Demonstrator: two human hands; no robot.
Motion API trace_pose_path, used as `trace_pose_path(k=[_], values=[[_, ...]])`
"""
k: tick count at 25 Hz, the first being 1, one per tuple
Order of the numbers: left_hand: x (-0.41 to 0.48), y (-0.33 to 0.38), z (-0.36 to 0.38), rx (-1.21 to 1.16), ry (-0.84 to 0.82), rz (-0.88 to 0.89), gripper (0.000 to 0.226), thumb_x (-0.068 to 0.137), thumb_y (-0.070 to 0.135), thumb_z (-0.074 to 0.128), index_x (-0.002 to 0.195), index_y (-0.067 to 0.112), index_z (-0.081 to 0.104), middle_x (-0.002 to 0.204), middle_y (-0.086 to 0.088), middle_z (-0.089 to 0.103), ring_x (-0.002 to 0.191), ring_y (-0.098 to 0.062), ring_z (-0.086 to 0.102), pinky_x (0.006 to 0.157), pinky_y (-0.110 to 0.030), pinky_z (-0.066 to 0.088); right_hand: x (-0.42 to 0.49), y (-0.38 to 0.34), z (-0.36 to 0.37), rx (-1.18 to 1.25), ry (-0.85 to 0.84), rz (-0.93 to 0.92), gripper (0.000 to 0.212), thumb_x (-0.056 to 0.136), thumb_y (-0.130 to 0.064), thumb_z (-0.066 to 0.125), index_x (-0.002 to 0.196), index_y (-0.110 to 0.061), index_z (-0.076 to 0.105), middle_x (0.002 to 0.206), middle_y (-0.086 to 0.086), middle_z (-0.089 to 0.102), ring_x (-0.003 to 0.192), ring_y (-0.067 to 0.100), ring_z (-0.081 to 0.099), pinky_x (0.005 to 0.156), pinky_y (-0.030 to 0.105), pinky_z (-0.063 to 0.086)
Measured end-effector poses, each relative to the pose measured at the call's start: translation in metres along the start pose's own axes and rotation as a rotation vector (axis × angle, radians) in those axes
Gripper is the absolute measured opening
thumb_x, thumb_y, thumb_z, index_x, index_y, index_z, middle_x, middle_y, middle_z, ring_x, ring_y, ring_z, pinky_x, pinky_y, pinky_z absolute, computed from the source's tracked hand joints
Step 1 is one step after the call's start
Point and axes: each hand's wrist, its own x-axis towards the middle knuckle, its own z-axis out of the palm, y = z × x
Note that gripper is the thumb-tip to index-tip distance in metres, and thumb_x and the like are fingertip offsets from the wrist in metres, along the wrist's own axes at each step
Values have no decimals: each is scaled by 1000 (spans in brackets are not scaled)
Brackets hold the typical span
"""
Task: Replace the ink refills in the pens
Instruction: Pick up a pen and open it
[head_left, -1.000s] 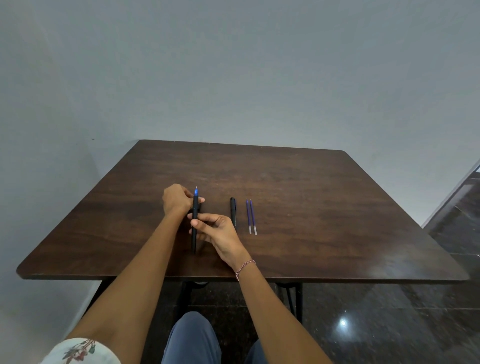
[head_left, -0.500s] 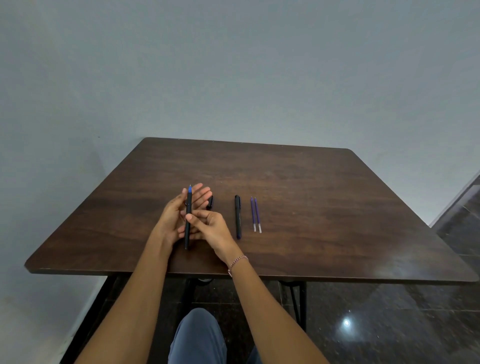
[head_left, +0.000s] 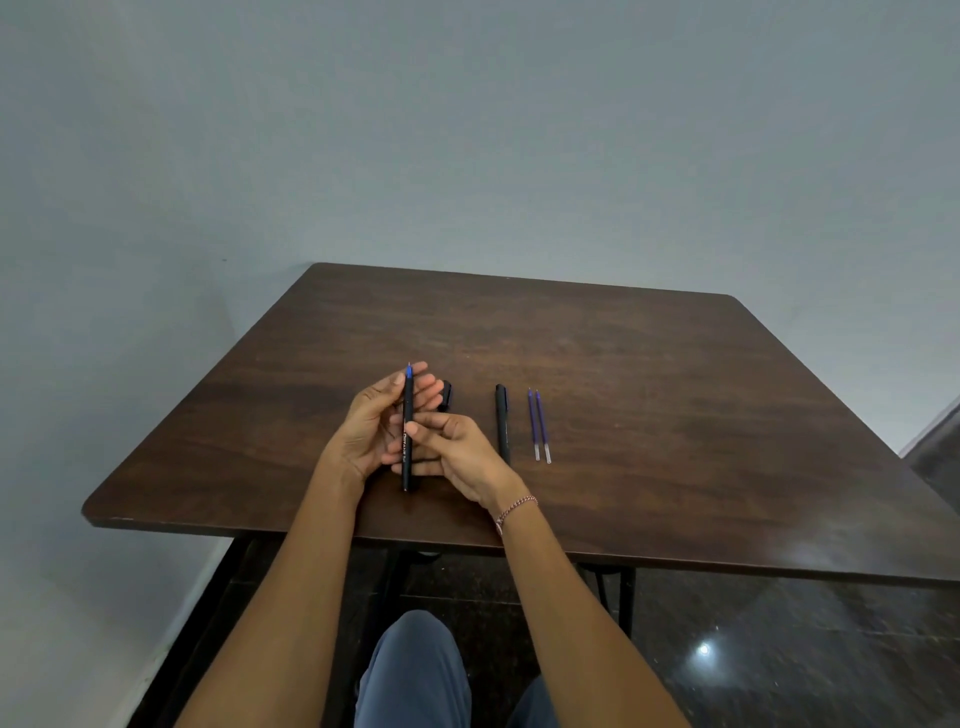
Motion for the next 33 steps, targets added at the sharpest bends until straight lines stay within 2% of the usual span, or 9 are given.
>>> trace_pose_path(k=[4,9,13,15,17,19,23,28,33], values=[[2,-1,0,46,99,47,30,94,7,47,87,12,76,86,-7,75,83,-17,73,68,-25,58,-3,0,-2,-13,-66,-2,26,90,1,58,116,-4,61,94,11,74,89,23,72,78,30,59],[2,-3,0,113,199,104,10,79,12,66,87,11,72,73,-2,73,64,-11,69,57,-21,56,-3,2,2,-128,2,-55,27,88,-1,63,114,-5,61,88,8,75,82,21,73,76,30,59],[1,0,5,296,273,124,16,71,20,72,75,16,57,51,7,58,41,-3,52,33,-14,38,-3,4,6,-224,30,-44,27,83,-3,69,109,-5,63,86,9,74,81,20,73,76,31,59],[-2,0,8,280,256,117,14,78,27,67,84,16,61,55,8,61,44,-2,53,37,-13,41,-2,5,6,-203,42,-63,25,82,-3,71,106,-8,66,86,10,74,81,21,73,76,31,59],[-3,0,8,191,177,83,25,94,31,51,105,13,65,74,6,69,58,-3,60,52,-15,51,-3,4,5,-150,64,-93,24,81,-4,72,104,-11,68,88,10,74,82,22,73,75,32,59],[-5,2,8,143,113,56,29,98,23,43,113,11,65,86,1,73,67,-5,63,62,-17,54,-3,4,2,-102,67,-103,24,82,-6,71,106,-11,68,90,11,74,84,23,72,76,33,59],[-6,4,8,106,103,89,23,89,15,53,107,14,69,84,0,73,66,-6,65,57,-17,55,-2,5,1,-66,32,-104,24,84,-6,68,108,-11,68,91,10,74,86,22,72,76,32,58],[-5,4,3,171,88,114,36,76,20,65,111,25,69,68,2,59,57,-4,58,56,-16,52,0,6,0,-72,10,-105,24,85,-5,68,109,-9,67,90,11,74,85,22,72,75,31,58],[-6,3,4,80,58,63,34,89,25,46,107,14,72,103,-2,72,77,-5,64,68,-18,54,0,6,1,-62,14,-112,24,85,-4,68,108,-7,66,88,10,74,85,22,72,77,32,58]])
